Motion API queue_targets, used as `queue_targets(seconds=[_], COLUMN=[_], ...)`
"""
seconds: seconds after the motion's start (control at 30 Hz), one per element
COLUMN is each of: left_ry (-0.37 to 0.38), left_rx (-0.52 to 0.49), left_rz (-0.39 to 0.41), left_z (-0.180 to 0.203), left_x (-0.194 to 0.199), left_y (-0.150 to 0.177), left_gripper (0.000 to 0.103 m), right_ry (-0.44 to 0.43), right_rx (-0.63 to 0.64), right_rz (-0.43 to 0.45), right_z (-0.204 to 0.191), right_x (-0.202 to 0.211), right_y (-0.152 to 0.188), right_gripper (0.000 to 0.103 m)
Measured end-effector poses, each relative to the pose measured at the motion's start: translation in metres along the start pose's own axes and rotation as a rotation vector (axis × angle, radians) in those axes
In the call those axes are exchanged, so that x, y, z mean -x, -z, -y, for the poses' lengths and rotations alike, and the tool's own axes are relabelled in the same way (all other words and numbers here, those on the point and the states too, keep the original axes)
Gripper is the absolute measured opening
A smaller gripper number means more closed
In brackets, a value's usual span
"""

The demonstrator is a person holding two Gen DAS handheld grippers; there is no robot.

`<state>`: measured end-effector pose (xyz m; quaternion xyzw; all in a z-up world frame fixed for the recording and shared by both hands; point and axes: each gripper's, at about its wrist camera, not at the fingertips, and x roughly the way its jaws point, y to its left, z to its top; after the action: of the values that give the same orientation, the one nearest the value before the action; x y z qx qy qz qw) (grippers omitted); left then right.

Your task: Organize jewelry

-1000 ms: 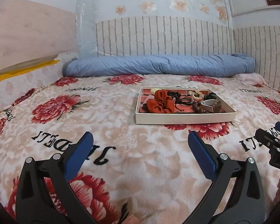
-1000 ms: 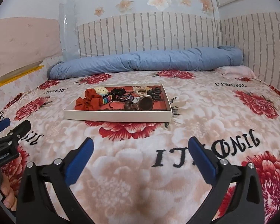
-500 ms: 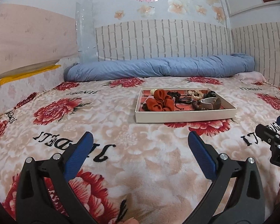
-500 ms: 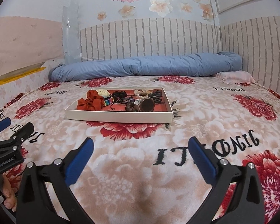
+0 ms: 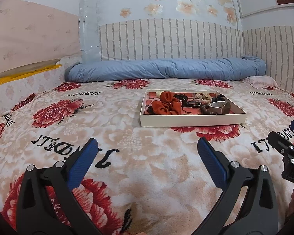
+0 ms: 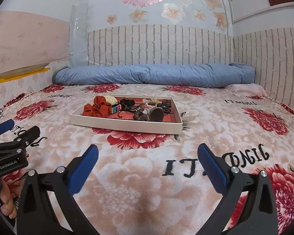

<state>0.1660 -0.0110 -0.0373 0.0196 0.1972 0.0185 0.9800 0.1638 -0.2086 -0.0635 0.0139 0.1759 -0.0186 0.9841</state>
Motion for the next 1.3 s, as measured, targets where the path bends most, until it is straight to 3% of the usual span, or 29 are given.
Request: queue_targets(seconds=[1.3], left_ry=[0.022], left_rx=[0.0], left_rz=[0.004], left_z=[0.0029], left_x=[0.0006], left_y=[0.0002], left_gripper=[0.098], right_ry=[-0.004], right_rx=[-0.009], right_rz=[0.002], right_z=[0.0005], right_x=[0.0009], right_y=[0.0006], right_gripper=[0.099])
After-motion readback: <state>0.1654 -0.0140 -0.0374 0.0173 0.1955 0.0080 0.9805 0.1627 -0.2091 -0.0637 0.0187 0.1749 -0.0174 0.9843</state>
